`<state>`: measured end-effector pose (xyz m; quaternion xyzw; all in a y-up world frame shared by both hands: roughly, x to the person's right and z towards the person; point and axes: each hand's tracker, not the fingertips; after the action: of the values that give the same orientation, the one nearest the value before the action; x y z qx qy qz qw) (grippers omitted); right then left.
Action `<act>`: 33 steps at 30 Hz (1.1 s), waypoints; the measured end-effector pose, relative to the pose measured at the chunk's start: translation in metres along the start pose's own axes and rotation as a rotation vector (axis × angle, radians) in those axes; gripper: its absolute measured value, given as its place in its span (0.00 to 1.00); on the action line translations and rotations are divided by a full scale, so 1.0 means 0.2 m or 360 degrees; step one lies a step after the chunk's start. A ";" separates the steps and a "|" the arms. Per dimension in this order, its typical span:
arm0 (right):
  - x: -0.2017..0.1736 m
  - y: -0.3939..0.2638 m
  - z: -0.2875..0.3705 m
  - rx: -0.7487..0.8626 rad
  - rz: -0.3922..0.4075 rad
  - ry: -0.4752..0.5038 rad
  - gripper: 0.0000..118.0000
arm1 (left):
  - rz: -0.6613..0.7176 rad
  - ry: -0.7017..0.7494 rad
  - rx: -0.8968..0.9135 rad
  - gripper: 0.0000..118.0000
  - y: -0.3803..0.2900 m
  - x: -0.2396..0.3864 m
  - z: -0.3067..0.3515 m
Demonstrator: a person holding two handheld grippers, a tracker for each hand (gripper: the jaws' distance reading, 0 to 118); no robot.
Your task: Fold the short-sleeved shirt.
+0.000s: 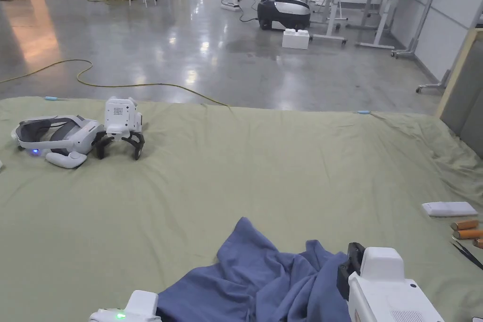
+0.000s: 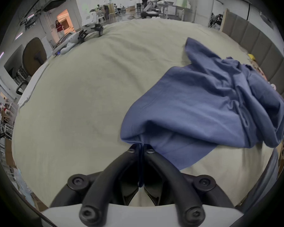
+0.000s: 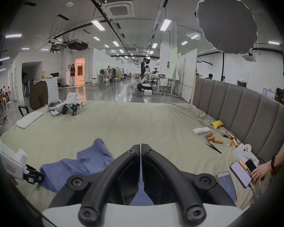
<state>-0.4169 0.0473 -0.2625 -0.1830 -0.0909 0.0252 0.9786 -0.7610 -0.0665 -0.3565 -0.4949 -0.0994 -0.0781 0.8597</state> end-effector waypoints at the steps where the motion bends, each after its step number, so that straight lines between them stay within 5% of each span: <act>1: 0.03 -0.01 -0.04 -0.0031 0.0001 -0.0019 0.02 | 0.0023 -0.0013 -0.0007 0.00 0.00 -0.01 0.00; 3: 0.12 -0.02 -0.15 -0.0151 0.0030 -0.0071 0.15 | 0.0075 -0.0031 -0.0006 0.00 0.00 -0.03 0.01; 6: 0.27 -0.04 -0.36 -0.0351 0.0004 -0.0078 0.55 | 0.0153 -0.0081 0.0060 0.00 0.01 -0.08 0.09; 8: 0.38 -0.07 -0.51 -0.0531 -0.0034 -0.0068 0.63 | 0.0152 -0.0079 0.0140 0.00 0.00 -0.10 0.16; 16: 0.48 -0.34 -0.91 -0.1026 0.0066 0.0060 0.60 | 0.0186 -0.0127 0.0210 0.00 0.02 -0.16 0.25; 19: 0.48 -0.41 -0.95 -0.1081 -0.0070 0.0183 0.35 | 0.0192 -0.0121 0.0178 0.00 0.00 -0.16 0.22; 21: 0.47 -0.39 -0.92 -0.1016 -0.0061 0.0171 0.04 | 0.0224 -0.0128 0.0165 0.00 -0.01 -0.16 0.21; 23: 0.48 -0.38 -0.91 -0.0985 -0.0096 0.0312 0.04 | 0.0232 -0.0135 0.0166 0.00 -0.02 -0.16 0.21; 27: 0.46 -0.29 -0.78 -0.0862 0.0073 0.0222 0.04 | 0.0220 -0.0148 0.0224 0.00 -0.01 -0.17 0.26; 33: 0.53 -0.01 -0.54 -0.0673 0.0017 0.0143 0.04 | 0.0211 -0.0148 0.0485 0.00 0.12 -0.24 0.51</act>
<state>-0.2935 0.0159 -0.3429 -0.3857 -0.0494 0.0025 0.9213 -0.8104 0.0360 -0.3386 -0.3675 -0.1170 0.0177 0.9225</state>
